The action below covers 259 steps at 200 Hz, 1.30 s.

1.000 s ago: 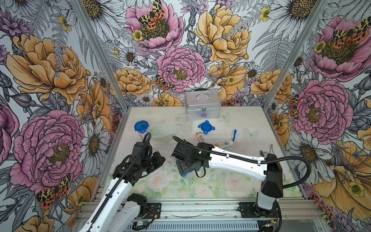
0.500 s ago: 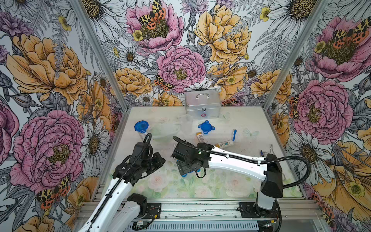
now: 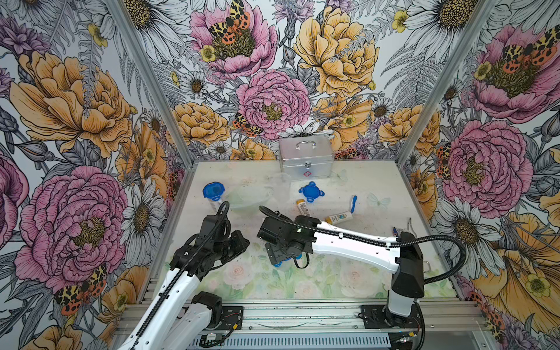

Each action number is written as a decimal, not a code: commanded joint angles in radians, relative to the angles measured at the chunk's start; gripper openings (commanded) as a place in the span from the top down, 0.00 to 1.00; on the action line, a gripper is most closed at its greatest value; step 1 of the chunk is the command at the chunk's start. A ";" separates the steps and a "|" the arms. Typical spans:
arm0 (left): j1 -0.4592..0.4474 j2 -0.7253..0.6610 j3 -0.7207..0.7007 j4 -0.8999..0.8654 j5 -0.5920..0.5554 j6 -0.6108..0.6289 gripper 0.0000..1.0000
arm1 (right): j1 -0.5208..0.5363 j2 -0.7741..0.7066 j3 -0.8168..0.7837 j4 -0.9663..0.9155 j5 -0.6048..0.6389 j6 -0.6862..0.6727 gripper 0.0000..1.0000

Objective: Pack away toiletry kits
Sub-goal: Close the lid on the container, then close the fastener on the container.

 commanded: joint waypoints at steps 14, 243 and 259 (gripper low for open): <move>-0.007 0.009 0.031 -0.003 -0.027 0.030 0.88 | 0.009 0.026 0.015 -0.028 -0.007 0.013 0.14; -0.164 0.285 0.373 -0.144 -0.072 0.398 0.25 | -0.060 -0.166 -0.028 -0.069 -0.031 0.113 0.02; -0.240 0.332 0.423 -0.160 -0.112 0.424 0.25 | -0.067 -0.213 -0.061 -0.067 -0.045 0.134 0.05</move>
